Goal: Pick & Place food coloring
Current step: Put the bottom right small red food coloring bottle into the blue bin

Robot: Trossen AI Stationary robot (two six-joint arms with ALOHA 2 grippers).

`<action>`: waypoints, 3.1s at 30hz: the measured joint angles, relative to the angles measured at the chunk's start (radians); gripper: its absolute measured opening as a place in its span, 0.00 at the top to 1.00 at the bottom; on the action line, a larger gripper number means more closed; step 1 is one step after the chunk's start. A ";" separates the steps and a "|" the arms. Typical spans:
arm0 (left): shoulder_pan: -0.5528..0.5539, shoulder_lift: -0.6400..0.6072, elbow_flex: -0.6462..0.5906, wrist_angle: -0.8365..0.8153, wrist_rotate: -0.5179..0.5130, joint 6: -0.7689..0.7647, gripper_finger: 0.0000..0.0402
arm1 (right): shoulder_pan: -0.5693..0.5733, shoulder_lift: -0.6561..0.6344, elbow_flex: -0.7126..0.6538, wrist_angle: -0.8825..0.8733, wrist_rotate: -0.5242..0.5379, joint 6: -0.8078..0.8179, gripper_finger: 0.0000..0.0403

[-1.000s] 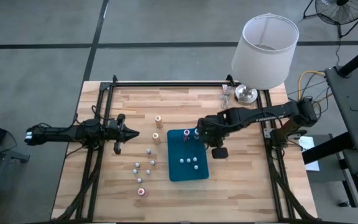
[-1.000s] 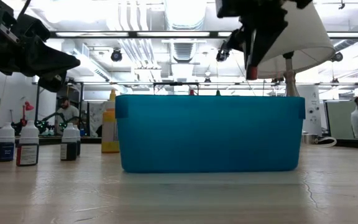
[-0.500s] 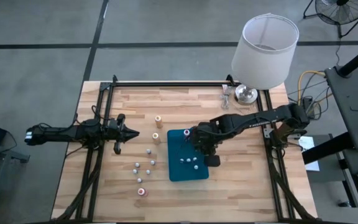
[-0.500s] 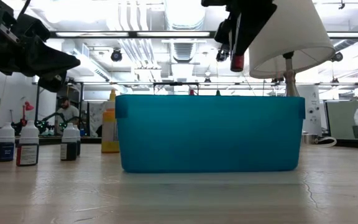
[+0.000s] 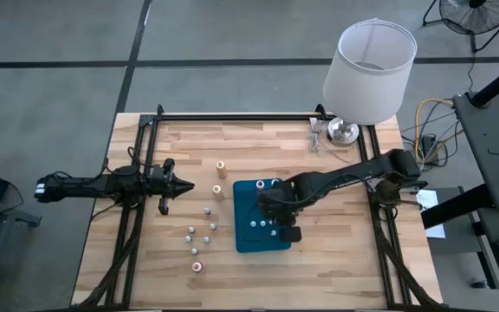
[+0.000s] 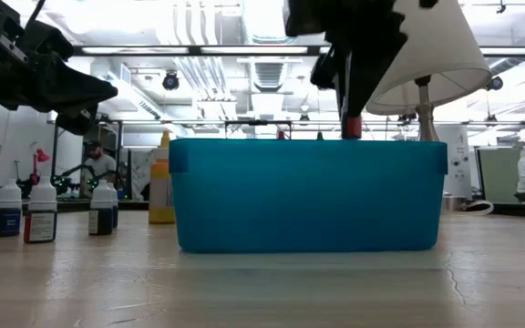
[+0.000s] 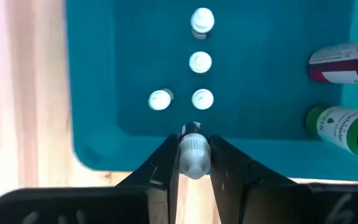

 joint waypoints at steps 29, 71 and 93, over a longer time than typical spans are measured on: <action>0.000 0.000 0.000 0.000 0.000 0.000 1.00 | 0.002 0.010 -0.213 0.222 0.006 0.067 0.85; 0.000 0.000 0.000 0.000 0.000 0.000 1.00 | 0.000 0.009 -0.289 0.289 0.029 -0.028 0.85; 0.000 0.000 0.000 0.000 0.000 0.000 1.00 | -0.001 -0.006 -0.234 0.207 0.027 -0.136 0.85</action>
